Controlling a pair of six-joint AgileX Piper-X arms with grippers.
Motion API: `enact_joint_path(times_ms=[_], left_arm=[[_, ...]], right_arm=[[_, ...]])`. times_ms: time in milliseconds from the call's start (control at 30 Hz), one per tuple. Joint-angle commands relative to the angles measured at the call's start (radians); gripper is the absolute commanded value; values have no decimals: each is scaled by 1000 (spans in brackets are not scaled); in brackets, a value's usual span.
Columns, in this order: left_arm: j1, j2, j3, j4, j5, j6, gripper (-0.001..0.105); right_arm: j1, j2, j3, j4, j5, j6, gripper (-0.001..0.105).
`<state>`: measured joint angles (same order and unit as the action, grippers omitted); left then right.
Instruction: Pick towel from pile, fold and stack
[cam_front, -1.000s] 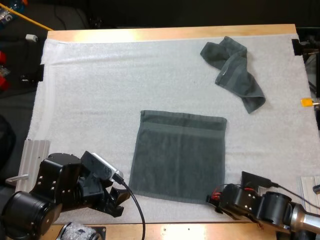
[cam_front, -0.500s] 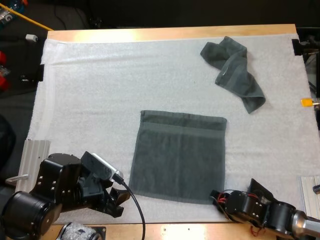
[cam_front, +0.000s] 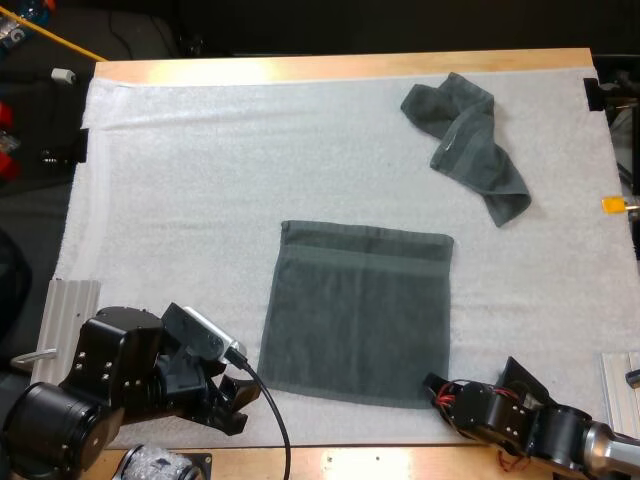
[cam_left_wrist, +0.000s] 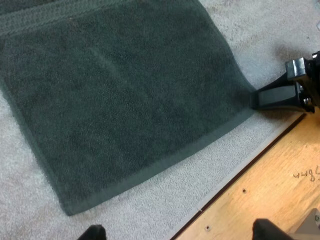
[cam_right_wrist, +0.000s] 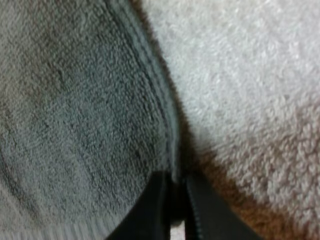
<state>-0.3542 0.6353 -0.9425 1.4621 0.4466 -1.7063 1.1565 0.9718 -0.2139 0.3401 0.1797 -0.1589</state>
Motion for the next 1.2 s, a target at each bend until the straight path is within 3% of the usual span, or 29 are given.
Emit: enact_joint_path(times_ms=[0, 167, 367, 567, 900, 1033, 1167], left_arm=[[-4, -4, -4, -1, 7, -2, 57], [-4, 11, -4, -8, 7, 4, 56], [-4, 70, 17, -119, -2, 3, 50], [-4, 142, 136, -202, -2, -48, 50], [-4, 179, 397, -419, -2, -148, 50], [-4, 218, 451, -489, -10, -177, 50], [-4, 290, 458, -527, -28, -181, 50]], right_arm=[[-2, 0, 6, 0, 15, -1, 0], [-2, 0, 6, 0, 14, -27, 0], [-2, 0, 6, 0, 3, -63, 0], [-2, 0, 6, 0, -4, -80, 0], [-2, 0, 6, 0, -13, -87, 0], [-2, 0, 6, 0, -21, -87, 0], [-2, 0, 6, 0, -26, -87, 0]])
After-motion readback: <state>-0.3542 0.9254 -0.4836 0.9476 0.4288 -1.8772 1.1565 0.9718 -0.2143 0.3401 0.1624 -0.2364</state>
